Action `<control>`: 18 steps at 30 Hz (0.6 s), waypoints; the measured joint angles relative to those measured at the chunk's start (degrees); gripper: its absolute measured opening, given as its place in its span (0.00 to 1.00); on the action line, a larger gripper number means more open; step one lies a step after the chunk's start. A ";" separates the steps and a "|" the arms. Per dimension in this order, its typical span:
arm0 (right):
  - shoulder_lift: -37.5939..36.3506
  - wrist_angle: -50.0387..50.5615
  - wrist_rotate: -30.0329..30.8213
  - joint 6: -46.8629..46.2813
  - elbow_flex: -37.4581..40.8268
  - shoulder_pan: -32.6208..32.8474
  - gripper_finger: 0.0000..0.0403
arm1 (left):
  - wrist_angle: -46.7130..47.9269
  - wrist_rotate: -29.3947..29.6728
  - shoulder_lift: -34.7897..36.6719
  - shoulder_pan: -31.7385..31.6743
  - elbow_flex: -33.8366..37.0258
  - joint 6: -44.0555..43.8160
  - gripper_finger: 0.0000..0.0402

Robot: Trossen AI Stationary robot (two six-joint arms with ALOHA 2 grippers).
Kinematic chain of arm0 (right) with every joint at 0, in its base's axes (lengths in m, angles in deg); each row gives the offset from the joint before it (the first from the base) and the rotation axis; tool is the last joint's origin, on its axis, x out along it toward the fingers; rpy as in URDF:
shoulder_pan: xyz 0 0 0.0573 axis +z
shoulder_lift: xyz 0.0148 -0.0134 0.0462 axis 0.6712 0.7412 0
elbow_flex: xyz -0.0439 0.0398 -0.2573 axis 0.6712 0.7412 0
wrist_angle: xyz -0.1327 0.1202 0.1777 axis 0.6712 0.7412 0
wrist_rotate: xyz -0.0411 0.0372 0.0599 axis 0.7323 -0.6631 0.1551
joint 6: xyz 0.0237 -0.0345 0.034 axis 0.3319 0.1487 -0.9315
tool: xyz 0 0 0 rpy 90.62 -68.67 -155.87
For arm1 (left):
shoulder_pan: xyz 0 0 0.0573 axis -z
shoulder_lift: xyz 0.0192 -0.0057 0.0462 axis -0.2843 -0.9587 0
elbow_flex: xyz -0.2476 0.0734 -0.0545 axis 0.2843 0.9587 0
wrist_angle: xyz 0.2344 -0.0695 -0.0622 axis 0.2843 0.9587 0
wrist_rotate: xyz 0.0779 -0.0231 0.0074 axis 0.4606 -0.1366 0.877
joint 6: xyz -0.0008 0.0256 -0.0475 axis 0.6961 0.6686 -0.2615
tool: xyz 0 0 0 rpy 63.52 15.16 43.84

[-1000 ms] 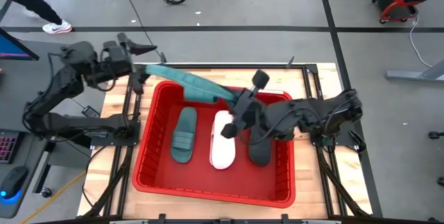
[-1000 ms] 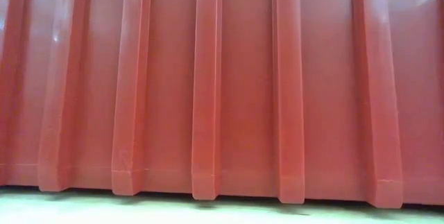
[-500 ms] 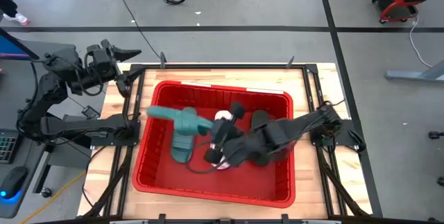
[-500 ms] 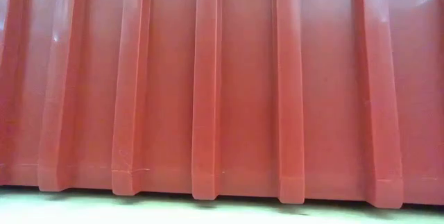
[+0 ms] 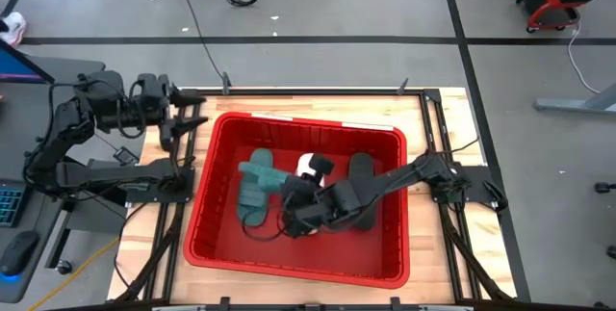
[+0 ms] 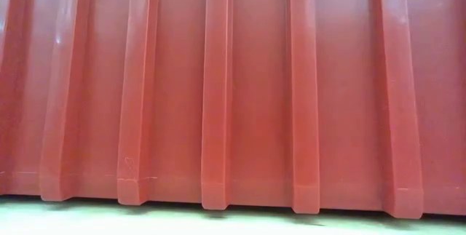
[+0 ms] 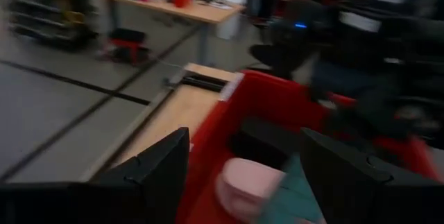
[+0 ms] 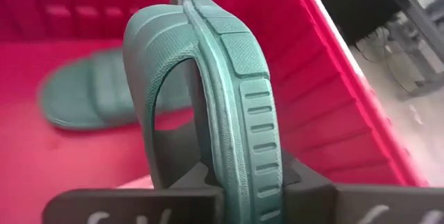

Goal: Pick and place slides into bin
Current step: Stack the green slide on top of the green slide in the red bin

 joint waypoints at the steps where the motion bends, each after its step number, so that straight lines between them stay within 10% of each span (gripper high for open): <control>1: -0.07 1.02 -0.37 0.20 0.01 -0.50 0.09 | 0.17 -1.86 0.00 0.22 0.00 -0.36 0.67; 18: -5.07 7.82 -13.26 19.35 -0.38 -8.28 0.09 | -13.34 1.83 -19.14 14.78 6.05 0.52 0.67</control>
